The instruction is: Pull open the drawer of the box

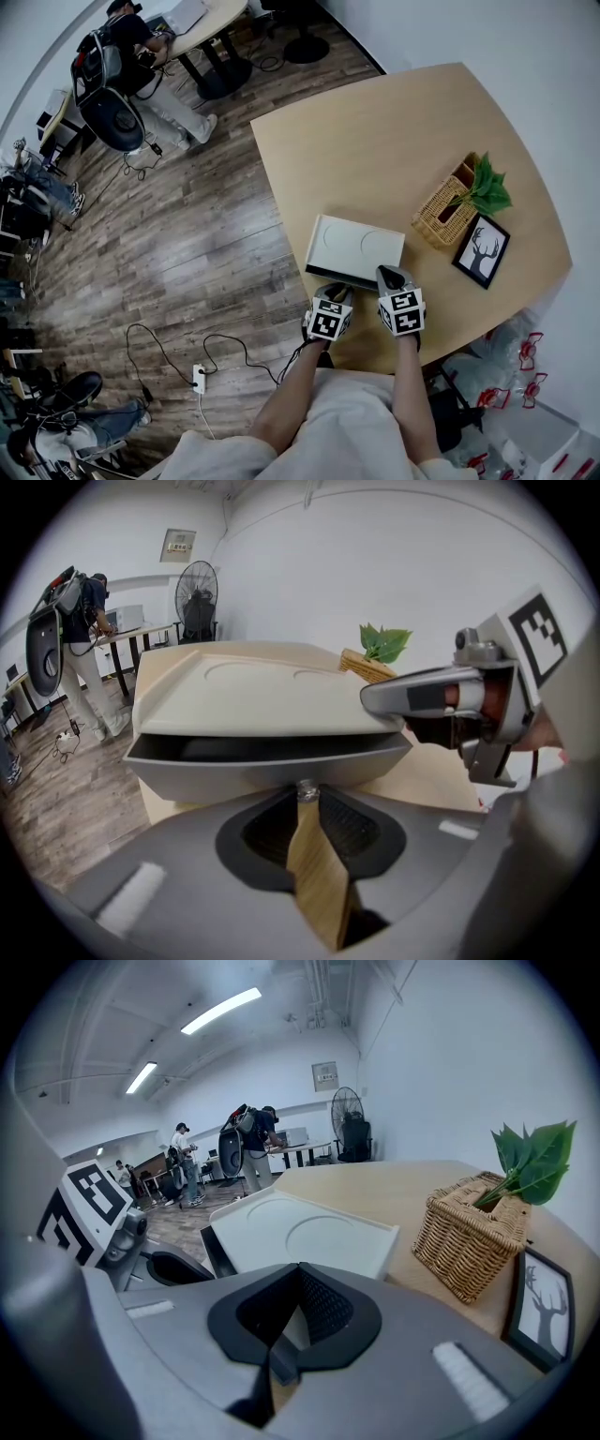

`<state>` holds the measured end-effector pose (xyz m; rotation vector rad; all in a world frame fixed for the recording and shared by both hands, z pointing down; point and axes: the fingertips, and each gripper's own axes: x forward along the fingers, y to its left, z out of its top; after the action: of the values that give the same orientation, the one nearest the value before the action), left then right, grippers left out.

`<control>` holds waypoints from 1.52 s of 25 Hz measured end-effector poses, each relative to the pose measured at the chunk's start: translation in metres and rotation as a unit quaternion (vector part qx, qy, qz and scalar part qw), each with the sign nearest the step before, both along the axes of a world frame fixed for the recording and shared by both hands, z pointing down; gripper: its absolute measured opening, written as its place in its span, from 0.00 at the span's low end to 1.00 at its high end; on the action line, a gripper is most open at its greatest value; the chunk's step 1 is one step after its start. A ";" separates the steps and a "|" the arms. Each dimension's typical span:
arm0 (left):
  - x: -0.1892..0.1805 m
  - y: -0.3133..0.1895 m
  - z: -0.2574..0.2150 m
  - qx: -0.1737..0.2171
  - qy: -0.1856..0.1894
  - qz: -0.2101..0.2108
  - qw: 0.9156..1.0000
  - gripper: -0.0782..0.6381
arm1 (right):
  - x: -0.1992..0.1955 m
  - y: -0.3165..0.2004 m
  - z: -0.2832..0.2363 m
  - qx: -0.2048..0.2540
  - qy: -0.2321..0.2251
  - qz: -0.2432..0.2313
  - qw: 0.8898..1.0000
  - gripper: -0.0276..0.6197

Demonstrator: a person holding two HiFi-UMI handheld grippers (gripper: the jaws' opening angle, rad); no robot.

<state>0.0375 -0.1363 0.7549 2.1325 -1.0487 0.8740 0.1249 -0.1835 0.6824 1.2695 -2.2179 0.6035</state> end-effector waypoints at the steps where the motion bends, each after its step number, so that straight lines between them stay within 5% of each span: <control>1: 0.000 0.000 0.001 0.001 0.000 0.002 1.000 0.29 | 0.000 0.000 0.000 0.001 0.000 0.002 1.000 0.04; 38: -0.004 0.031 -0.012 -0.011 0.016 0.011 1.000 0.29 | -0.006 0.014 -0.002 0.007 0.003 0.021 1.000 0.04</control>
<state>0.0336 -0.1057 0.7424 2.1360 -0.9975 0.8549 0.1190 -0.1691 0.6808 1.3269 -2.1990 0.6003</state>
